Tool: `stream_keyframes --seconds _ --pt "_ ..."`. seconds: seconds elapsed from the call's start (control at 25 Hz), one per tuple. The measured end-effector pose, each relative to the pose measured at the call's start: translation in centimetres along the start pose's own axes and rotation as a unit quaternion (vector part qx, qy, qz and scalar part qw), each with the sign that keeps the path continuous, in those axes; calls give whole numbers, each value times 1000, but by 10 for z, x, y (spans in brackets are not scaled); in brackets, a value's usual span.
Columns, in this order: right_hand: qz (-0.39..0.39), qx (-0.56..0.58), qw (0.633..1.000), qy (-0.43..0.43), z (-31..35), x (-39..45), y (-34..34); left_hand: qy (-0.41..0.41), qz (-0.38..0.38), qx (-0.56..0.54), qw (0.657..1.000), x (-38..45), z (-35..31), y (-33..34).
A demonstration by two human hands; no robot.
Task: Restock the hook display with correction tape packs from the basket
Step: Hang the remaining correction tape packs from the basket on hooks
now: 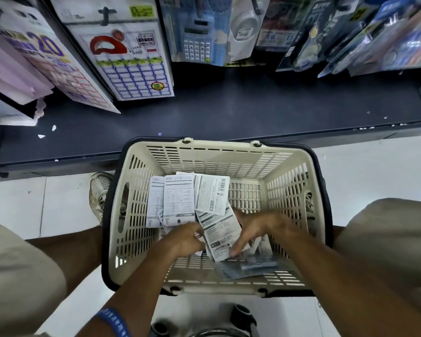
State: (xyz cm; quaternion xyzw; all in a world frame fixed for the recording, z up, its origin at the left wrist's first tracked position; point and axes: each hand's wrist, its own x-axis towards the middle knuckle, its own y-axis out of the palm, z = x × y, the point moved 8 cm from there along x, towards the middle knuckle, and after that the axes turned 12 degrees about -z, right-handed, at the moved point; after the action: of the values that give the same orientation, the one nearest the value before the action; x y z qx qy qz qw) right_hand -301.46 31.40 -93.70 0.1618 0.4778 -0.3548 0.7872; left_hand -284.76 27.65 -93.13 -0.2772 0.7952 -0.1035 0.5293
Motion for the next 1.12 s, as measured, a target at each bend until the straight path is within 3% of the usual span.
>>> stream_keyframes --seconds 0.08,0.16,0.2,0.36,0.48,0.52,0.6,0.72,0.96,1.12 --pt "-130 8 991 30 -9 9 -8 6 0 22 1000 -2 -4 5" --pt "-288 36 953 86 -20 11 -17 11 15 22 1000 -3 -11 10" --pt "-318 45 942 95 -23 13 -17 11 29 24 999 -7 -14 12" --pt "-263 90 953 120 -26 8 -41 43 76 68 994 -19 -25 20" --pt "-263 50 954 138 -25 -3 -70 50 151 -13 987 -33 -37 40" --pt "-270 33 952 140 -24 -5 -75 63 138 -23 988 -35 -44 44" --pt "-266 2 953 143 -28 -5 -74 119 40 -7 992 -29 -61 49" --pt "-220 -51 966 129 -30 -6 -65 171 -63 47 982 -23 -81 61" --pt "-230 -157 955 106 -22 -19 -75 213 -28 282 935 -9 -83 66" --pt "-130 -141 974 121 -24 -11 -57 200 19 212 957 -8 -70 63"
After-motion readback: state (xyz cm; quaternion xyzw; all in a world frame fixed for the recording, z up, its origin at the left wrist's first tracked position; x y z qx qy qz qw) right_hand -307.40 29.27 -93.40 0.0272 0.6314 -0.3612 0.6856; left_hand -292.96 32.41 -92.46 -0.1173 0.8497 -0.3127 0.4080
